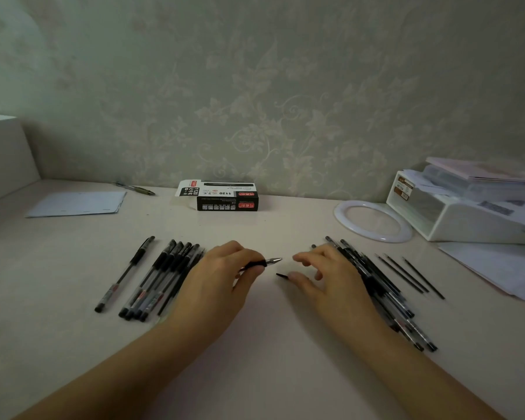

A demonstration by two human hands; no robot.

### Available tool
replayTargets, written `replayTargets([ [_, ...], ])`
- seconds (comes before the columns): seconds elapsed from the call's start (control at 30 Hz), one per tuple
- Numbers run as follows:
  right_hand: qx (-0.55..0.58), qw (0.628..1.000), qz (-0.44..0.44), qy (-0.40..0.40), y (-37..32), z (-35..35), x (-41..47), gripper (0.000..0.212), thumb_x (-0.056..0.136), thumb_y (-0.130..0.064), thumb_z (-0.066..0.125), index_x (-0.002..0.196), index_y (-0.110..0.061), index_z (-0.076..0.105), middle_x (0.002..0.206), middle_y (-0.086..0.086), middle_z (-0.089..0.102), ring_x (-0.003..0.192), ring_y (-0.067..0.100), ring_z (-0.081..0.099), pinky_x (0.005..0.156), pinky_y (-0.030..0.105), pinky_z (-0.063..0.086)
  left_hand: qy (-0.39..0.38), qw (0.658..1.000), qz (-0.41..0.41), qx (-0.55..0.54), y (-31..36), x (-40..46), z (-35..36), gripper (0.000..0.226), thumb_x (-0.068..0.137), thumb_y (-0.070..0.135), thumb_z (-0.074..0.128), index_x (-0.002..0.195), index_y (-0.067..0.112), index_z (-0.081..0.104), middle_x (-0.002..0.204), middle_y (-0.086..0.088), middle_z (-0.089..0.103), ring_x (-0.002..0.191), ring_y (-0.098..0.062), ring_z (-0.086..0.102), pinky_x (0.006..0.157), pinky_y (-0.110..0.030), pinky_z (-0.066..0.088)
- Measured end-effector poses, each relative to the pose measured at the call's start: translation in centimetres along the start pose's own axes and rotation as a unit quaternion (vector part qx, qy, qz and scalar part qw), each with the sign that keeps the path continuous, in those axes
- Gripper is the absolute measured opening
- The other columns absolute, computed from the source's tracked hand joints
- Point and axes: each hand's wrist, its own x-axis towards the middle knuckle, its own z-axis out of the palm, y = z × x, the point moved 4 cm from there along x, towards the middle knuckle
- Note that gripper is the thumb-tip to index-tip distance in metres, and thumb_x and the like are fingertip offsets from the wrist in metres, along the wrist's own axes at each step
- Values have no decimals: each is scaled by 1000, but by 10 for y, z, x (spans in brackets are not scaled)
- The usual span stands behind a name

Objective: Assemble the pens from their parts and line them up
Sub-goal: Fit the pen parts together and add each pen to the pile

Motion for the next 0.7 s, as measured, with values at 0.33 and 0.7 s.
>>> replayTargets([
  [0.33, 54, 998, 0, -22, 2, -1, -1, 7, 91, -18, 66, 95, -24, 66, 92, -13, 64, 81, -1, 57, 70, 11, 44, -49, 998, -23, 18, -8, -1, 2, 16, 92, 23, 61, 103, 23, 73, 92, 7, 61, 81, -11, 57, 73, -33, 49],
  [0.7, 63, 992, -105, -34, -17, 0, -2, 13, 87, -9, 70, 98, -16, 72, 90, -8, 65, 84, 4, 59, 74, 17, 48, -62, 998, 14, -11, 0, 0, 3, 13, 87, 25, 68, 99, 22, 72, 87, 9, 64, 77, -6, 58, 70, -25, 49],
])
